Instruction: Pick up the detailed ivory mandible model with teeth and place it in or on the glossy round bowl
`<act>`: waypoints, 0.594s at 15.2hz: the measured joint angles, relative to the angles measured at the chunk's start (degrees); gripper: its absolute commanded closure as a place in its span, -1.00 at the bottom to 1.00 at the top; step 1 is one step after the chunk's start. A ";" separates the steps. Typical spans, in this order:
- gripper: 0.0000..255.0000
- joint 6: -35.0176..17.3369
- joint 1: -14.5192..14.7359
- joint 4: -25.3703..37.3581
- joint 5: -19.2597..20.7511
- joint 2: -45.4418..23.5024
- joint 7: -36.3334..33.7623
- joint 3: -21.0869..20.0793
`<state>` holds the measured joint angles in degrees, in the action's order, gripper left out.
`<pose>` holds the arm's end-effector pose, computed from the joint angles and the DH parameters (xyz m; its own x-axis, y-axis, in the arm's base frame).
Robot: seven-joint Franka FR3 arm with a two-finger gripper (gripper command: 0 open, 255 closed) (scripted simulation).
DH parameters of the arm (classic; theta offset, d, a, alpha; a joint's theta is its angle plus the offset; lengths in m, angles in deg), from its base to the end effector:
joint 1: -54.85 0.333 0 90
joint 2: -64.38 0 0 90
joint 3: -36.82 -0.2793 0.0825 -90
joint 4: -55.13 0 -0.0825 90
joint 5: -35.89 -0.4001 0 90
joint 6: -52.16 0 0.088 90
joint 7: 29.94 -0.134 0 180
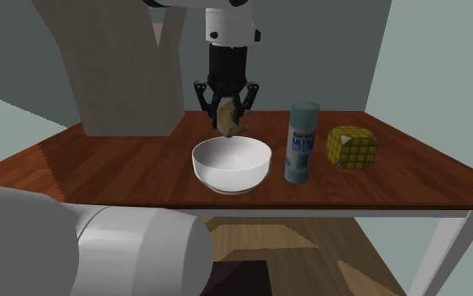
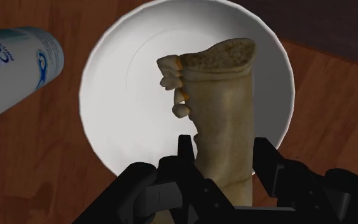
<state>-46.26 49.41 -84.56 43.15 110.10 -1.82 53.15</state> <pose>0.3338 -0.1545 0.5018 0.9760 0.1993 0.0876 0.2034 -0.9783 -0.0398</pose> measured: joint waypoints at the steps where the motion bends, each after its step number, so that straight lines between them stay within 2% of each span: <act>1: 1.00 0.10 -0.16 -0.95 0.02 1.03 -0.26 -0.30; 9: 1.00 -5.05 -0.85 -7.99 0.89 2.83 -0.45 0.19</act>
<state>-51.31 48.56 -92.55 44.04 112.93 -2.26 53.34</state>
